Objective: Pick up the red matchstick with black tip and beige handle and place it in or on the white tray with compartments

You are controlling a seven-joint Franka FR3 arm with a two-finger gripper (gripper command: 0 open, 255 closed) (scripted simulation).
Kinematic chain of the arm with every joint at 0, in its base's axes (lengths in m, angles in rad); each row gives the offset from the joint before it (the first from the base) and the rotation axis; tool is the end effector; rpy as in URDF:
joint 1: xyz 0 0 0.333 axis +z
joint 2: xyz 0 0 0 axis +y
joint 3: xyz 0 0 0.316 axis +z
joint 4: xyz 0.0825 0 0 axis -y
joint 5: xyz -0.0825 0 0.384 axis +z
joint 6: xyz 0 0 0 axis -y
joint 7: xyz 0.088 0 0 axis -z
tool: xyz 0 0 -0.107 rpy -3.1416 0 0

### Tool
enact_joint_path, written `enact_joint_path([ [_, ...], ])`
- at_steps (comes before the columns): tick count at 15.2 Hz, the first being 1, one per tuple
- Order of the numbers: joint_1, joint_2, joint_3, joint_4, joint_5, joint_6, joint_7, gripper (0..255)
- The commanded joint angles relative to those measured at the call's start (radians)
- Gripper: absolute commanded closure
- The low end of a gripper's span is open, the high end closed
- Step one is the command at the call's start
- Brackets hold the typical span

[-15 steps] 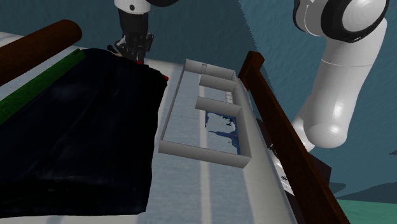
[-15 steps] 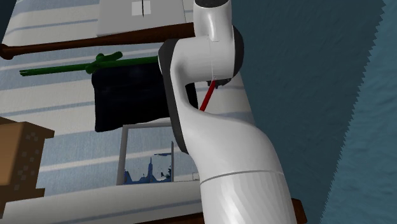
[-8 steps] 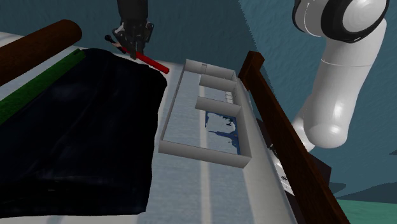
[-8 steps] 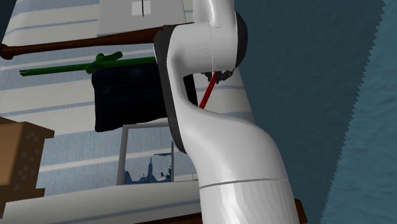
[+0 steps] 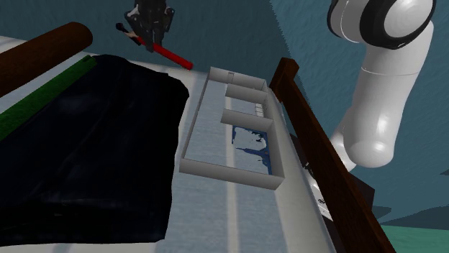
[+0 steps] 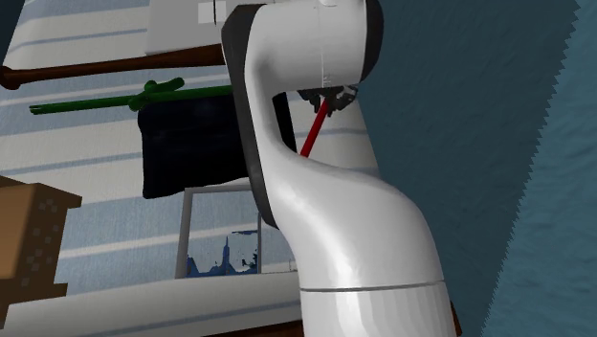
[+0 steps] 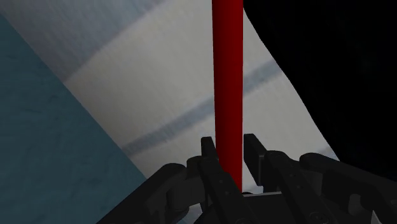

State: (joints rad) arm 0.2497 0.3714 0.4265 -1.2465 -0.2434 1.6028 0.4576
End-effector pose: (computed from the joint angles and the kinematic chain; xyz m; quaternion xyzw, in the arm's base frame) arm 0.5612 0.3497 0.5703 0.9940 0.0984 0.0311 0.0352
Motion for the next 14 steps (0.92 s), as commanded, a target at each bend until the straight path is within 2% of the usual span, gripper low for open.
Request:
enact_joint_path([
  [1, 0.007, 0.008, 0.001, 0.041, -0.003, -0.034, -0.002, 255],
  [7, 0.035, 0.049, -0.001, 0.186, -0.02, -0.138, -0.009, 255],
  [10, -0.013, -0.116, 0.017, -0.047, 0.042, -0.063, 0.004, 255],
  [14, -0.044, -0.303, 0.026, -0.275, 0.121, -0.005, 0.005, 255],
])
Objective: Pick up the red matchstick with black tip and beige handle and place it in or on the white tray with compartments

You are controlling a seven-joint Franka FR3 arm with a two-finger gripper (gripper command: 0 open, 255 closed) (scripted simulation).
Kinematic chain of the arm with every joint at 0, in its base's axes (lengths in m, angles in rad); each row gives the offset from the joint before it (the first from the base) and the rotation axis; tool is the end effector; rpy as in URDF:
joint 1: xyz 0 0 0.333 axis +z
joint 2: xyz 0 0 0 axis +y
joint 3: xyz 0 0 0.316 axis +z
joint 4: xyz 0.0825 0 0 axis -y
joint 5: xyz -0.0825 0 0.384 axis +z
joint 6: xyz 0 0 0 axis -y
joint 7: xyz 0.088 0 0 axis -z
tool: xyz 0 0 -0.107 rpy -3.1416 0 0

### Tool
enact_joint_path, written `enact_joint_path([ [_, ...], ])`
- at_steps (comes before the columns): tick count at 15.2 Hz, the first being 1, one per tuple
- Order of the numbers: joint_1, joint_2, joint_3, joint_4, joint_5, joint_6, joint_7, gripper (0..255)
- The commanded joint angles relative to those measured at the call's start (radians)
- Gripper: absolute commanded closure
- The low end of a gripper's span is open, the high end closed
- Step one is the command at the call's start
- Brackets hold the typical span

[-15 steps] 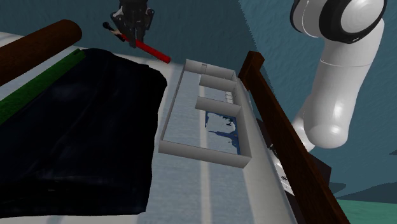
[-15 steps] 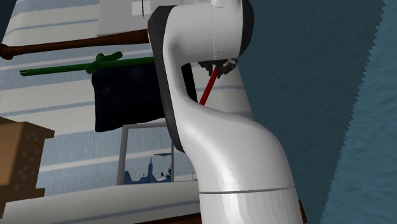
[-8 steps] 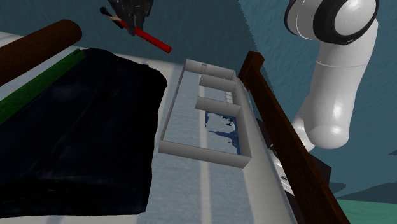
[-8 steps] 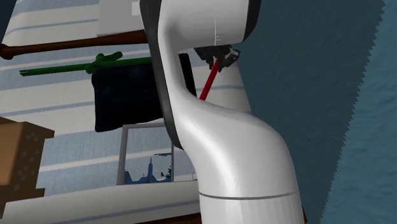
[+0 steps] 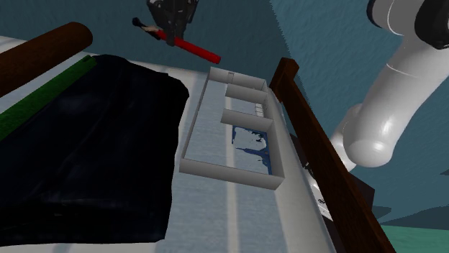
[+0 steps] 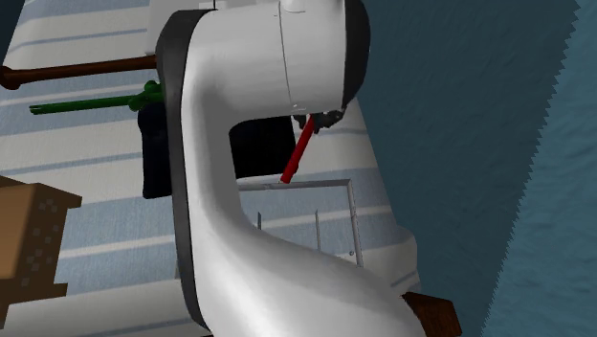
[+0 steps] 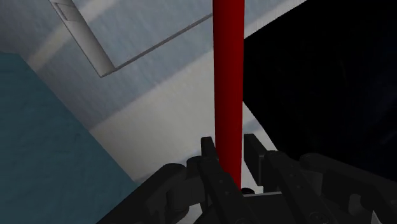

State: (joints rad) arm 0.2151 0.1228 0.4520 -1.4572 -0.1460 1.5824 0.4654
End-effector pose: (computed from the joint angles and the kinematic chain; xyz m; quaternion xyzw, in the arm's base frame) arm 0.4836 0.3397 0.6158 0.9940 0.0992 0.0309 0.0351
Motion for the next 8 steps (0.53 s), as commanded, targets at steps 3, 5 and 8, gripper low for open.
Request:
enact_joint_path([
  [3, -0.014, -0.182, 0.0, -0.201, 0.079, 0.038, -0.007, 255],
  [5, -0.01, -0.263, -0.003, -0.281, 0.114, 0.045, -0.01, 255],
  [8, 0.005, -0.38, -0.008, -0.388, 0.163, 0.044, -0.012, 255],
])
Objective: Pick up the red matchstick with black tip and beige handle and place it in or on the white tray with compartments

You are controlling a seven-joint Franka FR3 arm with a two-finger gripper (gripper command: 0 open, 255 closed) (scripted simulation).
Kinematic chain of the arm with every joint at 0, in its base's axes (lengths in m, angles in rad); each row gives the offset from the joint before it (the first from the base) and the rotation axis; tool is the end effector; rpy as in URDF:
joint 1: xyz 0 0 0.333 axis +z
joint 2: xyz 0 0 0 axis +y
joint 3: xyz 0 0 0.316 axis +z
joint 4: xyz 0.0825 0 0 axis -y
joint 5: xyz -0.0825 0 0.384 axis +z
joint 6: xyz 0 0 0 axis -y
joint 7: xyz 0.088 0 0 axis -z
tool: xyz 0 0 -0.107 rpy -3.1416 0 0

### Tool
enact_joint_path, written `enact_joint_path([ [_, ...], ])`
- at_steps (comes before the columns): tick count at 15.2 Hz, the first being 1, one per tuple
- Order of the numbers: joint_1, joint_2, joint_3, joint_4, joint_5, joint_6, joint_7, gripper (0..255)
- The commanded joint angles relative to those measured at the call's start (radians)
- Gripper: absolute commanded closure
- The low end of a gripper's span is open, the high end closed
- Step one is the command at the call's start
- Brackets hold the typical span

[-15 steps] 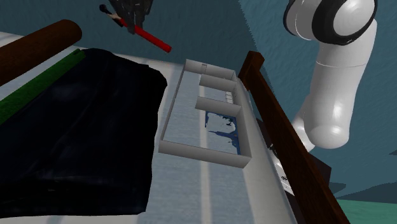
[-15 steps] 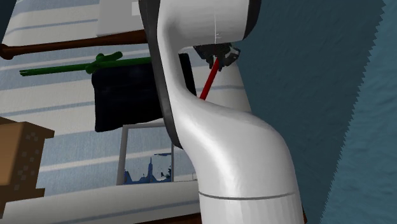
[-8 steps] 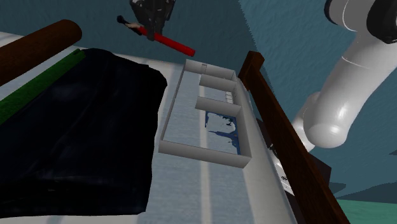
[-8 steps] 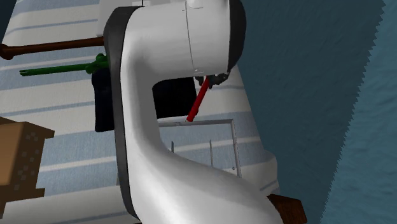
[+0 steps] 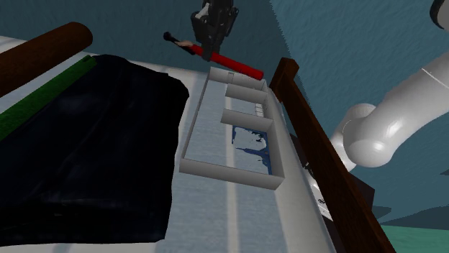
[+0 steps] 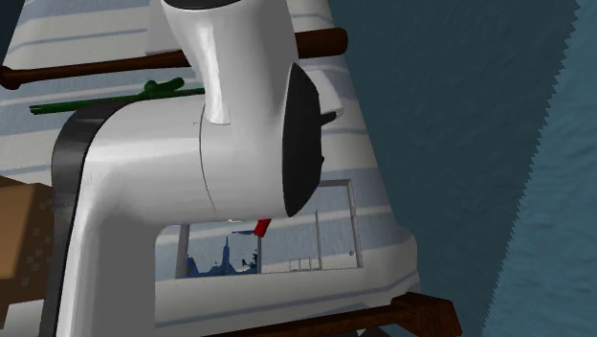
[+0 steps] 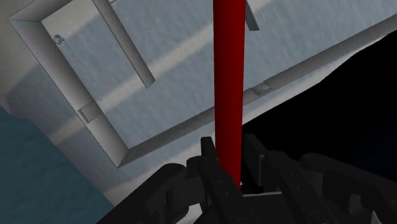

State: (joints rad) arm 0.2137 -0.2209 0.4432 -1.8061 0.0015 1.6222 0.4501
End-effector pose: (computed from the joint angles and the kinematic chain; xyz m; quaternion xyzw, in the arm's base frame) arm 0.3779 0.3200 0.6212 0.9940 0.0988 0.0311 0.0353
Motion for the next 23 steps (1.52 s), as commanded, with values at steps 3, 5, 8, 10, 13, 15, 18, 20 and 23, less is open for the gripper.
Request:
enact_joint_path([
  [3, 0.028, -0.149, -0.006, -0.13, 0.06, -0.008, 0.005, 255],
  [5, 0.046, -0.22, -0.009, -0.184, 0.087, -0.022, 0.009, 255],
  [8, 0.068, -0.294, -0.011, -0.249, 0.113, -0.027, 0.015, 255],
  [10, 0.07, -0.299, -0.009, -0.281, 0.117, -0.001, 0.015, 255],
  [13, 0.073, -0.307, -0.005, -0.327, 0.121, 0.038, 0.016, 255],
  [15, 0.076, -0.311, -0.002, -0.356, 0.125, 0.064, 0.016, 255],
  [18, 0.079, -0.315, 0.003, -0.399, 0.129, 0.103, 0.017, 255],
  [20, 0.08, -0.316, 0.006, -0.427, 0.132, 0.129, 0.018, 255],
  [23, 0.082, -0.317, 0.01, -0.454, 0.135, 0.155, 0.019, 255],
])
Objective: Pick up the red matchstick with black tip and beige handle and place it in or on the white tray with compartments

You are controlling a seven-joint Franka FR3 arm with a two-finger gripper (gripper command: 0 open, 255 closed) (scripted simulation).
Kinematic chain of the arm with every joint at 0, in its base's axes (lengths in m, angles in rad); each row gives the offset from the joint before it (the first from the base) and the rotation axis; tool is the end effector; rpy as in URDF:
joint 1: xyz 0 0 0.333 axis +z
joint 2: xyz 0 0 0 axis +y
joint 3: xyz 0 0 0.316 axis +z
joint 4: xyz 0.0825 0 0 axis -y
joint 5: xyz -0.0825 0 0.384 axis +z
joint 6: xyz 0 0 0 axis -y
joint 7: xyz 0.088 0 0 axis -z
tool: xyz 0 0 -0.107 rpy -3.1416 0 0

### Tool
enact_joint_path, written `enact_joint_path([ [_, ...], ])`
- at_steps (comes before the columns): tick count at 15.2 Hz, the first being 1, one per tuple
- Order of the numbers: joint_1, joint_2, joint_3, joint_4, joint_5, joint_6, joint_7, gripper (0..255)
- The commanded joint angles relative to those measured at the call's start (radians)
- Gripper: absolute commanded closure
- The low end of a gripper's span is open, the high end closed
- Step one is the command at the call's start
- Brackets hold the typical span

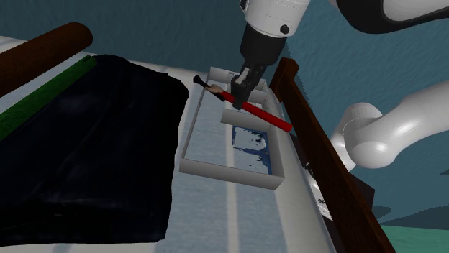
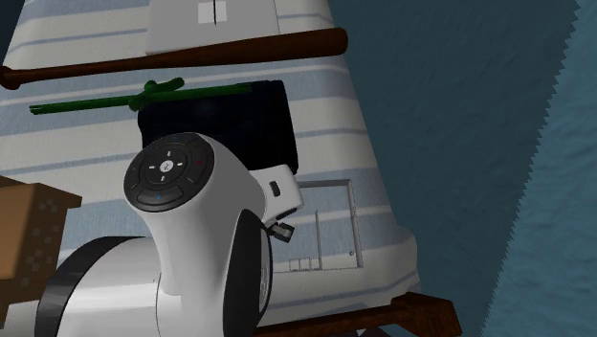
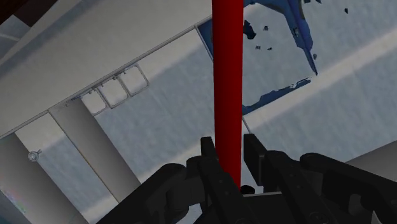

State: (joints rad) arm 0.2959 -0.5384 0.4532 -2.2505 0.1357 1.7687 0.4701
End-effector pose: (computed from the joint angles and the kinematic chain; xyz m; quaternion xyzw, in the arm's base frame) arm 0.2728 0.3057 0.5466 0.9940 0.0984 0.0313 0.0352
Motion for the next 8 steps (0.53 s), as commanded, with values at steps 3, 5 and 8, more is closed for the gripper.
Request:
enact_joint_path([
  [3, 0.0, 0.001, 0.0, -0.009, 0.0, 0.009, -0.001, 255],
  [5, 0.0, 0.001, 0.0, -0.009, 0.001, 0.009, -0.001, 255],
  [8, -0.001, 0.002, 0.0, -0.007, 0.0, 0.009, -0.002, 0],
])
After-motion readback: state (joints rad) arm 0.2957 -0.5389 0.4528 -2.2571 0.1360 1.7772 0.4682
